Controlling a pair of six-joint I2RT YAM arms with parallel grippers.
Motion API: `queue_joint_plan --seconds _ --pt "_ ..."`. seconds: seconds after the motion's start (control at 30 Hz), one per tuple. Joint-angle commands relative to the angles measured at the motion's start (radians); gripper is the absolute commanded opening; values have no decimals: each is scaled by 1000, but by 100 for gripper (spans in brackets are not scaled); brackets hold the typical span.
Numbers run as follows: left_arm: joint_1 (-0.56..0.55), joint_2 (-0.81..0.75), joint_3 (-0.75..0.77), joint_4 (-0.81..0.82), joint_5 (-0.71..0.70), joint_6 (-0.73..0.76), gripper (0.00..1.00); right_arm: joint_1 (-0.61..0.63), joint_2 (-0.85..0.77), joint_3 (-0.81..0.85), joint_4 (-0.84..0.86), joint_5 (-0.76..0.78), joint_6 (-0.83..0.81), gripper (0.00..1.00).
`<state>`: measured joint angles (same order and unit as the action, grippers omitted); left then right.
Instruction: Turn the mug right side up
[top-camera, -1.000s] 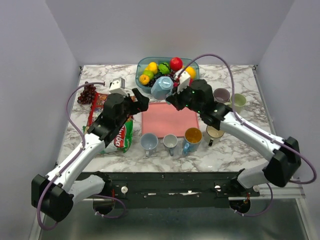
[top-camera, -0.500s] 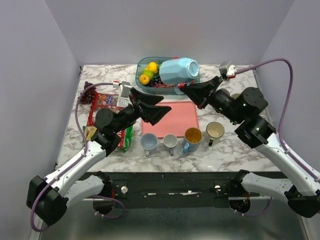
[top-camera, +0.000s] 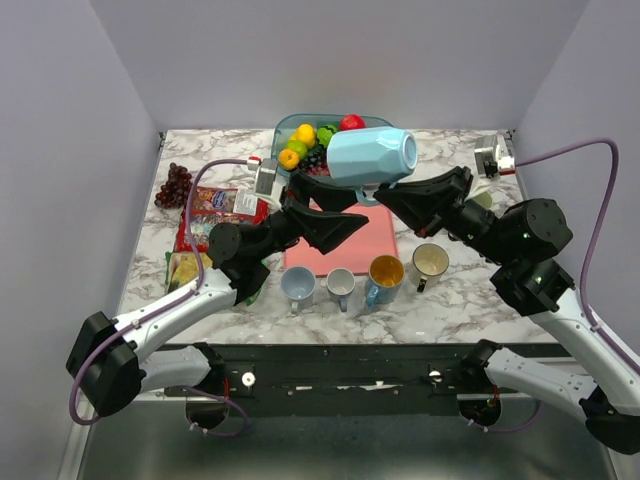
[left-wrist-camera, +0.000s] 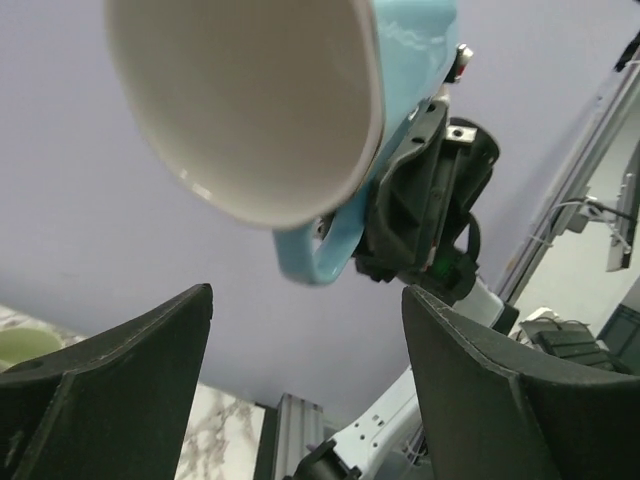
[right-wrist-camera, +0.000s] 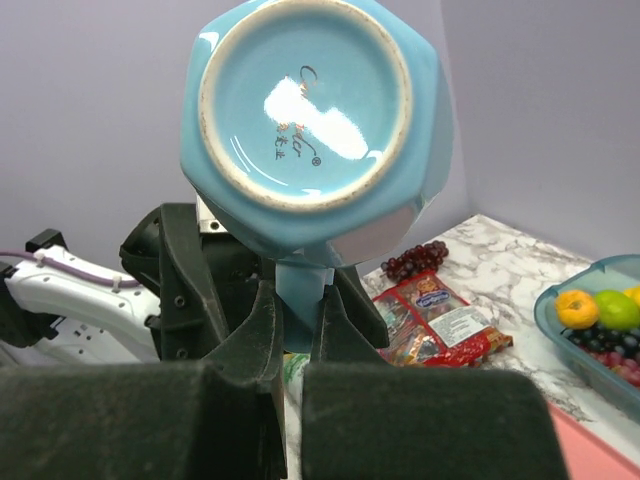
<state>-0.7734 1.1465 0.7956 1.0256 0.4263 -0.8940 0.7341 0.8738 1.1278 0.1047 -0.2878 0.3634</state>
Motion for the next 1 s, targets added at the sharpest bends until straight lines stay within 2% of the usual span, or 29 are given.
queue_joint_plan --seconds 0.0,0.1,0.13,0.2,0.23,0.33,0.43,0.77,0.97 --pt "-29 44 63 131 -33 -59 80 8 -45 -11 125 -50 42 1" --pt "-41 64 51 189 -82 -88 72 8 -61 -22 122 -47 42 1" --pt "-43 67 48 221 -90 -94 65 7 -64 -26 121 -45 43 1" --pt "-46 78 50 229 -106 -108 58 8 -75 -37 125 -45 48 1" --pt "-47 81 51 229 -109 -108 52 8 -79 -42 125 -45 49 1" --pt "-55 93 60 232 -110 -112 42 7 -85 -43 121 -45 54 1" --pt "-59 105 68 237 -112 -112 38 8 -84 -43 116 -53 57 1" --pt "-81 157 114 252 -107 -140 41 8 -68 -65 127 -80 49 1" --pt "-87 171 117 272 -124 -148 36 8 -59 -72 121 -91 48 1"
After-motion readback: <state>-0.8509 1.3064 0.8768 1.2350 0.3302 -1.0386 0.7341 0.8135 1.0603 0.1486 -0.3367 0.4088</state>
